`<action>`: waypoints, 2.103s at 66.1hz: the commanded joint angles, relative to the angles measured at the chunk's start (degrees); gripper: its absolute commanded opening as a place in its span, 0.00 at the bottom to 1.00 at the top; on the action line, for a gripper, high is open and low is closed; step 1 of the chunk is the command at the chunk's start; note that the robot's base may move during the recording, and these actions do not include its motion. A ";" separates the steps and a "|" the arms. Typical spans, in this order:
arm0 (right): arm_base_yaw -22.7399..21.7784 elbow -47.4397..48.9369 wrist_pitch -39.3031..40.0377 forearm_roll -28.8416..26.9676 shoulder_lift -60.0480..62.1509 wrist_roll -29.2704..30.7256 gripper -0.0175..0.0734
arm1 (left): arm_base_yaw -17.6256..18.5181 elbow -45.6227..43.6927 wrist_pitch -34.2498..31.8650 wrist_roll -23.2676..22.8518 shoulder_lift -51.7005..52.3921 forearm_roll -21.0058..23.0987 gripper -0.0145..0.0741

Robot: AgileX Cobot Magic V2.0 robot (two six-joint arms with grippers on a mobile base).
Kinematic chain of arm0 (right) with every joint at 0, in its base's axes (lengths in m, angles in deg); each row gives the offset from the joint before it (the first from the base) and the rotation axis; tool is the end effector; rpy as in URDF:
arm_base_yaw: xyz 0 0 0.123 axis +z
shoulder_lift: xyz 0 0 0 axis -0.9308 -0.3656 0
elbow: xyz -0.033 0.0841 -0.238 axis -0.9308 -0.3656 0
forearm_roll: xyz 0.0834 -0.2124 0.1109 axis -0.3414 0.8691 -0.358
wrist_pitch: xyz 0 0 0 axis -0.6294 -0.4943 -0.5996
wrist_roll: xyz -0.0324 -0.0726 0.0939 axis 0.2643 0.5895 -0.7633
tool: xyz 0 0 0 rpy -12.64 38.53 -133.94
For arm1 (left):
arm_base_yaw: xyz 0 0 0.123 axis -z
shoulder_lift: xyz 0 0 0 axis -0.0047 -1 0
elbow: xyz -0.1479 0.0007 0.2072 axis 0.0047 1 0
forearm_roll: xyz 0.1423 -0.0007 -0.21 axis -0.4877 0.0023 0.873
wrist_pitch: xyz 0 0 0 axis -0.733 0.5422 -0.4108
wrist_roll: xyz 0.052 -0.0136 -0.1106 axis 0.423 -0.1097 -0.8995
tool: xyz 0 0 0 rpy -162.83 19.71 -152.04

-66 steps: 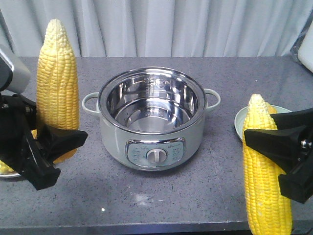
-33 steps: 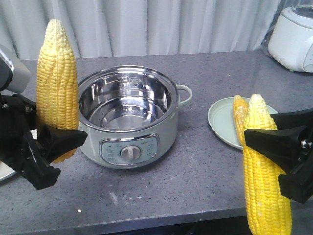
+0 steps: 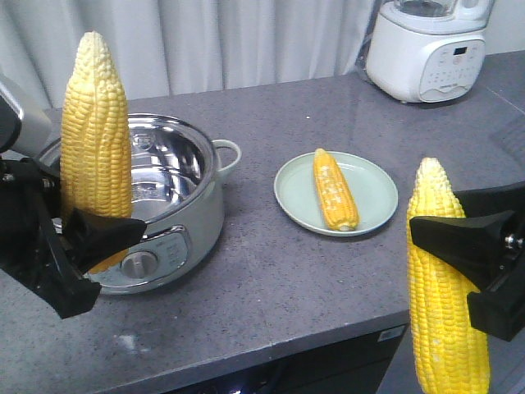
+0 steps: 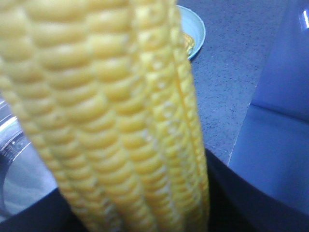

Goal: Distribute corn equally
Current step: 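Turn the base away from the pot holding a cob in each gripper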

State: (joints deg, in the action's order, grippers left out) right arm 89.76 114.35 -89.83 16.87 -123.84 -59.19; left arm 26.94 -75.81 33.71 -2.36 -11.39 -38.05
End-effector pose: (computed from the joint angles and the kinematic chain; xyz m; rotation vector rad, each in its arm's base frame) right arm 0.1729 0.1030 0.3430 -0.6775 1.9902 0.4352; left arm 0.2048 -0.1355 0.3227 0.8794 2.0204 -0.3760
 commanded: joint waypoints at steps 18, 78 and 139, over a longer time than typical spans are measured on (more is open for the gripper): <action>-0.25 1.44 3.50 -0.86 0.28 0.49 0.36 | 0.04 -1.41 -3.00 -0.06 1.03 1.09 0.49; -0.25 1.44 3.44 -0.86 0.28 0.49 0.36 | 0.04 -1.41 -3.00 -0.06 1.03 1.09 0.49; -0.25 1.44 3.44 -0.86 0.28 0.49 0.36 | 0.04 -1.41 -3.00 -0.06 1.03 1.09 0.49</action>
State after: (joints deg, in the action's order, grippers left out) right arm 89.76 114.35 -89.98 16.87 -123.84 -59.14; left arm 26.94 -75.81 34.05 -2.36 -11.39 -38.05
